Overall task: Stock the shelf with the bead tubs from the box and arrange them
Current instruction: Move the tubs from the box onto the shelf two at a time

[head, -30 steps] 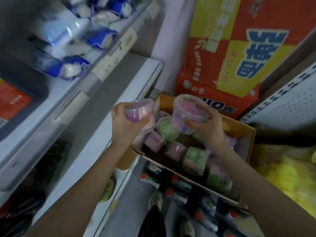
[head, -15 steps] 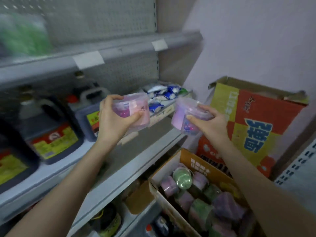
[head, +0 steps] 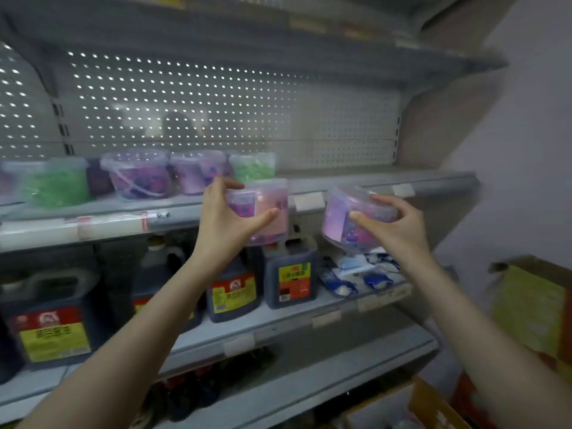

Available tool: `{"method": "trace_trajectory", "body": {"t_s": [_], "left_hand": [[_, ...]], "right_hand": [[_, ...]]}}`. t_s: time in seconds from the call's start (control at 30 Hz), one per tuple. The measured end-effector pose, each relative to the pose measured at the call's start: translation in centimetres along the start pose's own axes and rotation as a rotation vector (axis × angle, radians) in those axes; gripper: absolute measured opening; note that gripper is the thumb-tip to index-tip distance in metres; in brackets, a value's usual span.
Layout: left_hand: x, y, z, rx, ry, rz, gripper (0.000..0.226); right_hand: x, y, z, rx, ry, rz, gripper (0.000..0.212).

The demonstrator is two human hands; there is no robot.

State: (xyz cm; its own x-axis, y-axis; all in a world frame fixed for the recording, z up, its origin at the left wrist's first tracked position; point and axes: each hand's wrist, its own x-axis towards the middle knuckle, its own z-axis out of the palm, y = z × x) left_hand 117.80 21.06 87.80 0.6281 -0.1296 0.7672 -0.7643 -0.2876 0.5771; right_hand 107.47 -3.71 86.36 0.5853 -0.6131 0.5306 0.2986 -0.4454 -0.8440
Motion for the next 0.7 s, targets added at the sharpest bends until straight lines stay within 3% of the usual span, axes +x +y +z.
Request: {"method": "trace_trajectory", "body": {"t_s": [0.4, 0.7], "left_hand": [[6.7, -6.4, -11.4, 0.181, 0.175, -0.05, 0.058], [11.0, -9.3, -12.4, 0.21, 0.187, 0.008, 0.057]], "right_hand": [[4.0, -6.3, 17.6, 0.097, -0.173, -0.114, 0.052], [6.9, -6.8, 26.7, 0.048, -0.234, -0.131, 0.047]]}}
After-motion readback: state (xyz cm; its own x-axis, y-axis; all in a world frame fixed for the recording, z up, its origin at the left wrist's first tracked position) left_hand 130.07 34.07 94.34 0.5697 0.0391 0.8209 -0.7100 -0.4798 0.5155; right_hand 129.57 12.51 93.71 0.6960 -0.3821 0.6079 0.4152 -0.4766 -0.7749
